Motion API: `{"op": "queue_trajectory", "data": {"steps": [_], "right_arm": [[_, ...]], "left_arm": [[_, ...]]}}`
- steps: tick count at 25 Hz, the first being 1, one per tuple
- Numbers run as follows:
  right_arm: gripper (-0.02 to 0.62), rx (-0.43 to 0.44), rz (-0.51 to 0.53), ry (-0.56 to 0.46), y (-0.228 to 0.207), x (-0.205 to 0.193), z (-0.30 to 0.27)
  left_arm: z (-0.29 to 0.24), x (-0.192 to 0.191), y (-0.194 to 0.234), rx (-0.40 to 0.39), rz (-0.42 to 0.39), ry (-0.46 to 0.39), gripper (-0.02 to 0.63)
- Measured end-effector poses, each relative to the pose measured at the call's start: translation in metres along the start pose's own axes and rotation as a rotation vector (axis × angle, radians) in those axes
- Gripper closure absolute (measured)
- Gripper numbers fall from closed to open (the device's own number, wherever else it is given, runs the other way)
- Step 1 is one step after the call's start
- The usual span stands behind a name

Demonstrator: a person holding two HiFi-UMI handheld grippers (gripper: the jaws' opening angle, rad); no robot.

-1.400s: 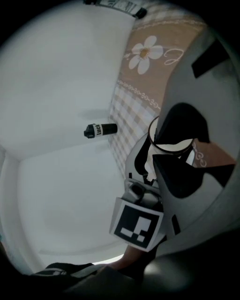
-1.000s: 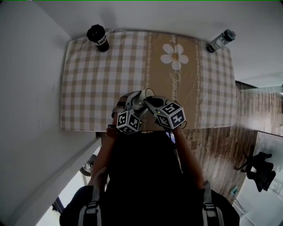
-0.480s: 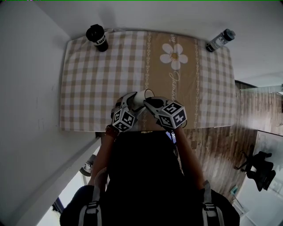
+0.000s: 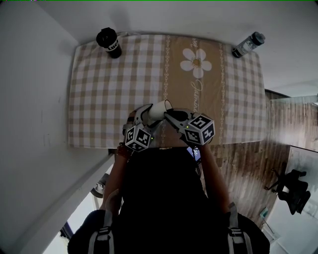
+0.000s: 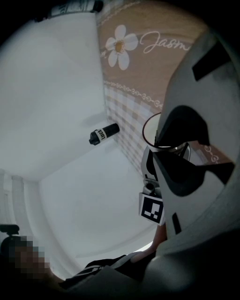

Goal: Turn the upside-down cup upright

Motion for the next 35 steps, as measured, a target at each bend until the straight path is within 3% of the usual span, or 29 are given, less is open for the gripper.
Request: {"op": "queue_trajectory", "data": {"steps": [7,15,23,30,35], "right_arm": [[0.550,0.112,-0.146,-0.084,-0.014,-0.003,0.005],[0.545,0.232,-0.318,-0.206,-0.030,0.003,0.018],[0.540,0.301,-0.431,-0.216,-0.046,-0.008,0.007],[0.534,0.311,-0.494,-0.205,-0.060,-0.022,-0.004],[0.531,0.245,-0.507,-0.151,-0.072,-0.039,-0.012]], "left_arm": [[0.011,0.006,0.003,0.029,-0.085,0.027,0.254],[0.032,0.030,0.007,0.011,-0.067,-0.058,0.258],[0.032,0.031,0.007,0.000,-0.079,-0.057,0.259],[0.023,0.030,0.003,-0.010,-0.109,-0.001,0.259],[0.013,0.027,-0.008,-0.028,-0.148,0.029,0.261]]}}
Point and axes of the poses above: the fingertips, and each gripper's own axes: z backward along the fingers, y to its left, x out of its top, the point moved 3 cm from there along z, backward along the fingers, and after that the axes turned 10 degrees about y, right-handed, at the moved point
